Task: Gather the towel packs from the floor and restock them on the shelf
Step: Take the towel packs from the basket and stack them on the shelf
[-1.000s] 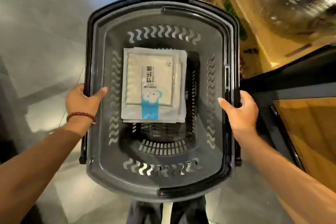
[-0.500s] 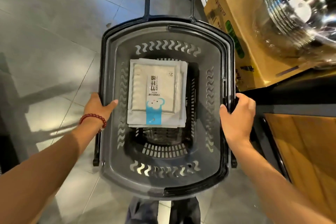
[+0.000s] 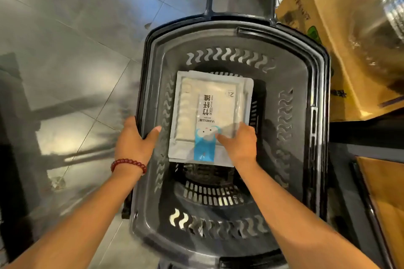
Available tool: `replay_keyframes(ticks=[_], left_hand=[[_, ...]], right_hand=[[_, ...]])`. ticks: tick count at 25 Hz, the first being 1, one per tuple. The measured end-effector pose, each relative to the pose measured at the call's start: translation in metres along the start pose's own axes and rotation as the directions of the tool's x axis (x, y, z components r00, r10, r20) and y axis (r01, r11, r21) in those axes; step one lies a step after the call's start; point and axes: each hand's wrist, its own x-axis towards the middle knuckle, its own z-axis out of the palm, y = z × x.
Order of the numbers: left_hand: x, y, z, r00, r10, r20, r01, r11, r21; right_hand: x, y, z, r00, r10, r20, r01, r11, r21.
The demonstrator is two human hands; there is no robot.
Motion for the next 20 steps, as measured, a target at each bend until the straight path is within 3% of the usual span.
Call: replay_keyframes(ticks=[2, 4, 7, 12, 15, 16, 18, 20], left_hand=[[0.001, -0.007, 0.006, 0.997, 0.031, -0.077, -0.028, 0.999, 0.045], [0.002, -0.011, 0.010, 0.989, 0.061, -0.134, -0.053, 0.997, 0.059], [0.002, -0.011, 0.011, 0.988, 0.072, -0.136, -0.064, 0.996, 0.056], [-0.001, -0.002, 0.001, 0.997, 0.031, -0.071, -0.034, 0.999, -0.042], [-0.013, 0.019, -0.011, 0.976, 0.178, -0.125, -0.177, 0.984, 0.017], [-0.017, 0.029, -0.013, 0.975, 0.206, -0.086, -0.209, 0.978, -0.017], [-0.027, 0.052, -0.014, 0.981, 0.170, 0.090, -0.145, 0.962, -0.230], [-0.032, 0.067, -0.012, 0.962, 0.093, 0.256, 0.031, 0.897, -0.441]], right_hand=[[0.009, -0.001, 0.015, 0.996, 0.085, -0.033, -0.088, 0.993, -0.081], [0.014, 0.000, 0.022, 0.992, 0.112, -0.057, -0.114, 0.993, -0.032], [0.013, 0.002, 0.025, 0.997, 0.065, -0.044, -0.055, 0.979, 0.194], [-0.015, 0.003, -0.015, 0.992, -0.123, -0.025, 0.124, 0.927, 0.354], [-0.040, -0.003, -0.065, 0.974, -0.228, 0.004, 0.168, 0.729, 0.664], [-0.050, -0.006, -0.081, 0.969, -0.247, 0.012, 0.158, 0.654, 0.740], [-0.066, -0.010, -0.103, 0.965, -0.256, 0.054, 0.097, 0.545, 0.833], [-0.074, -0.015, -0.111, 0.958, -0.257, 0.131, 0.008, 0.477, 0.879]])
